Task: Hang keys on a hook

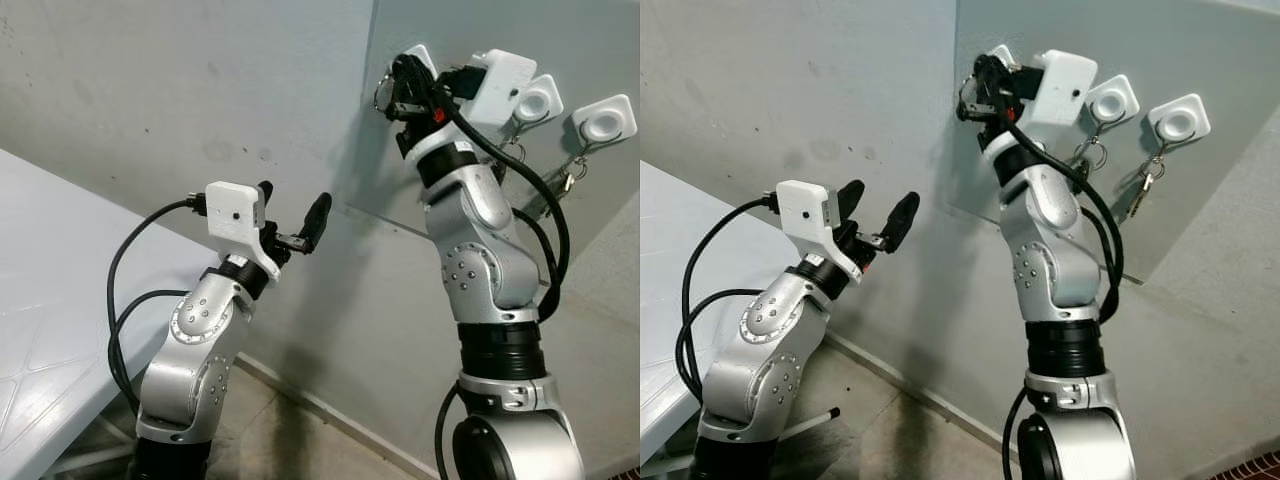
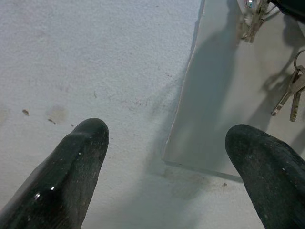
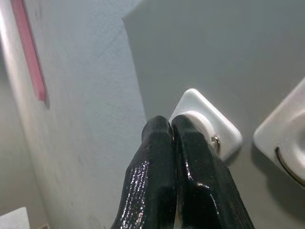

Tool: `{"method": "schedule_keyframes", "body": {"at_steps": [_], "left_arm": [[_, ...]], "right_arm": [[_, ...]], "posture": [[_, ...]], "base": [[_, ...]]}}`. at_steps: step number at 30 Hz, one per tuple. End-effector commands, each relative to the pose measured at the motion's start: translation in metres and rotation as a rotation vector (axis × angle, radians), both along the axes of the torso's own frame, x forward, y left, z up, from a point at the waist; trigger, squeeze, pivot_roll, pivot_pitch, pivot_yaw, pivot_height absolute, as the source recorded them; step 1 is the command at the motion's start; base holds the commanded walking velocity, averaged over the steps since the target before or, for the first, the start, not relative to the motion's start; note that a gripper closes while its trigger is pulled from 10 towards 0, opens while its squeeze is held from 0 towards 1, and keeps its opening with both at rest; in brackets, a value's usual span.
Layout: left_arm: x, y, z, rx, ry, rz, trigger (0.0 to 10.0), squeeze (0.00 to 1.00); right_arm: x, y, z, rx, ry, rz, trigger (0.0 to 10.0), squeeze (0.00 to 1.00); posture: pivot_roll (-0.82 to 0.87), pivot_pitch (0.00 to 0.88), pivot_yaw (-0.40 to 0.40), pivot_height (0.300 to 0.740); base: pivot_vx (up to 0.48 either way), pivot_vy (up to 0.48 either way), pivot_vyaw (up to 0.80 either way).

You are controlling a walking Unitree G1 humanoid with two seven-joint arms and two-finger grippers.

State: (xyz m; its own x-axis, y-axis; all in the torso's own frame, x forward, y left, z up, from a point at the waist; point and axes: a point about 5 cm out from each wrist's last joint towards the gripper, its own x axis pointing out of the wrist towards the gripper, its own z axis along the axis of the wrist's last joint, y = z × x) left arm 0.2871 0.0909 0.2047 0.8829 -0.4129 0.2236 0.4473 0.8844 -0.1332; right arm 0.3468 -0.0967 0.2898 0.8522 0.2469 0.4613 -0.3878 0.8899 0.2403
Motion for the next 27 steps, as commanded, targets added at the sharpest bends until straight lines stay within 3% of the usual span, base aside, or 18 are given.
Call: {"method": "schedule_keyframes", "body": {"at_steps": [1, 13, 27], "left_arm": [[0.001, -0.002, 0.004, -0.003, -0.006, -0.012, 10.0, 0.00], [0.001, -0.002, 0.004, -0.005, -0.005, -0.015, 10.0, 0.00], [0.000, -0.002, 0.004, -0.007, -0.002, -0.014, 10.0, 0.00]], "right_arm": [[-0.001, -0.010, 0.002, 0.002, -0.014, -0.036, 10.0, 0.00], [-0.008, -0.020, -0.008, -0.017, -0.022, -0.017, 10.0, 0.00], [-0.018, -0.020, -0.013, -0.032, -0.054, 0.089, 10.0, 0.00]], "posture": [[-0.06, 0.006, -0.048, 0.740], [-0.06, 0.006, -0.047, 0.740], [-0.06, 0.006, -0.044, 0.740]], "base": [[0.000, 0.000, 0.00], [0.000, 0.000, 0.00], [0.000, 0.000, 0.00]]}}
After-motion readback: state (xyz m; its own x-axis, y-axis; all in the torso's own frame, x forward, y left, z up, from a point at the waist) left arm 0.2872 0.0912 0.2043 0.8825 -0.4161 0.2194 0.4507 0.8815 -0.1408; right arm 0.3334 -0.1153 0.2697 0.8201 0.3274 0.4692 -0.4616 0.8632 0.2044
